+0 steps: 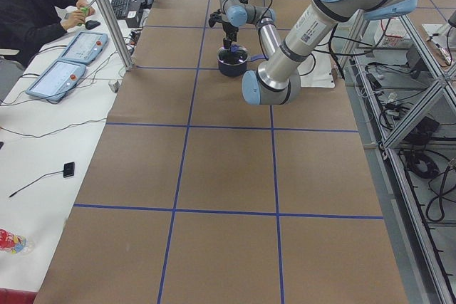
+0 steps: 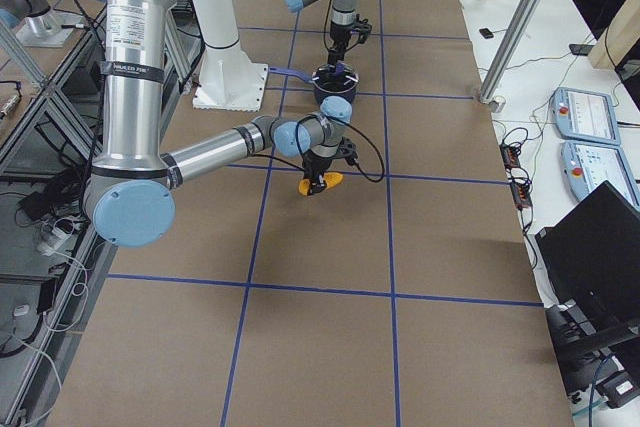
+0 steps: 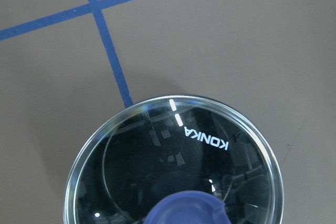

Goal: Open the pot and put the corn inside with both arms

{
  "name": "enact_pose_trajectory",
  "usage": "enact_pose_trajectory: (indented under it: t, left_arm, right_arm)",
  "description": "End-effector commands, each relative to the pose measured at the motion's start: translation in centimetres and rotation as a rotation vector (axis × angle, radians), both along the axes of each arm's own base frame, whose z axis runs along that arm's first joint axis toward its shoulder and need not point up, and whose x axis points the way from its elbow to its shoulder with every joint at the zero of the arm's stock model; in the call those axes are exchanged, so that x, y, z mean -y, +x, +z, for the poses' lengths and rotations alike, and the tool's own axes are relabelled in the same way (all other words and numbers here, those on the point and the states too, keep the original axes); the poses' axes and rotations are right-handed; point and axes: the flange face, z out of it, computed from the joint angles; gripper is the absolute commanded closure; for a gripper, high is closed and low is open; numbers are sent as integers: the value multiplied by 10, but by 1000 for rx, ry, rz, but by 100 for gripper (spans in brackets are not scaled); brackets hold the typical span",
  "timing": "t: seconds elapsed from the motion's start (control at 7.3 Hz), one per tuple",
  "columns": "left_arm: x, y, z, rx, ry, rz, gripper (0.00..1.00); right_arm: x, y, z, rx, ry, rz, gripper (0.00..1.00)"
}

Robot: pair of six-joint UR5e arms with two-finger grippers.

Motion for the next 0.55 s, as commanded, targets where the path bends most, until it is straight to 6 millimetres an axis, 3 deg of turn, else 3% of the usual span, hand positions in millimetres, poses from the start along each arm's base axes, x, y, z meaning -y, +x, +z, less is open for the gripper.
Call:
enact_pose_trajectory:
  t: [0.0,0.41]
  left_arm:
    - [-2,1,0,-1,-5,4,10]
    - [-6,5,2,1,-16,6,11]
  right_arm:
    - [0,-1,0,-1,-1,-1,72]
    - [0,-1,1,0,0,-2,72]
